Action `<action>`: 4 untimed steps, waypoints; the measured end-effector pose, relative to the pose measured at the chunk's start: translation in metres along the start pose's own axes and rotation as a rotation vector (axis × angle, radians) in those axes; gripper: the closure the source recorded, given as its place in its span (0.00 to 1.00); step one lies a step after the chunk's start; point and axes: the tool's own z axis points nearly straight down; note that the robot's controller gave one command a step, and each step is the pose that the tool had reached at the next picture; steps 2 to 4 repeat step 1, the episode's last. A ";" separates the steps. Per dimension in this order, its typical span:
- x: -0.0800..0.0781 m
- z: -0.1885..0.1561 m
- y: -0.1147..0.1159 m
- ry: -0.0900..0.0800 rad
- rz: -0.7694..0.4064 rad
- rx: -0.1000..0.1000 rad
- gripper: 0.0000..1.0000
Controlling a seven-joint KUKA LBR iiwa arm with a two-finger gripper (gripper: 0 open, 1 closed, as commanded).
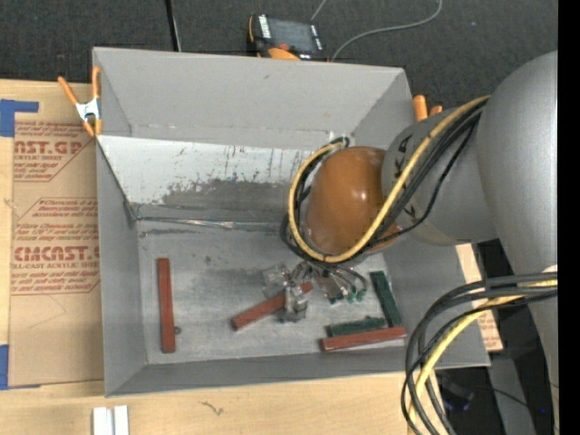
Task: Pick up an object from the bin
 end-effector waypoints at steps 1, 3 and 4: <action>0.041 -0.158 -0.032 -0.005 -0.235 0.005 1.00; 0.041 -0.158 -0.032 -0.005 -0.235 0.005 1.00; 0.041 -0.158 -0.032 -0.005 -0.235 0.005 1.00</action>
Offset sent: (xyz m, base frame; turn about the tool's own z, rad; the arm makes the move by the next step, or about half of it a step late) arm -0.0263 -0.0454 0.1546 -0.2376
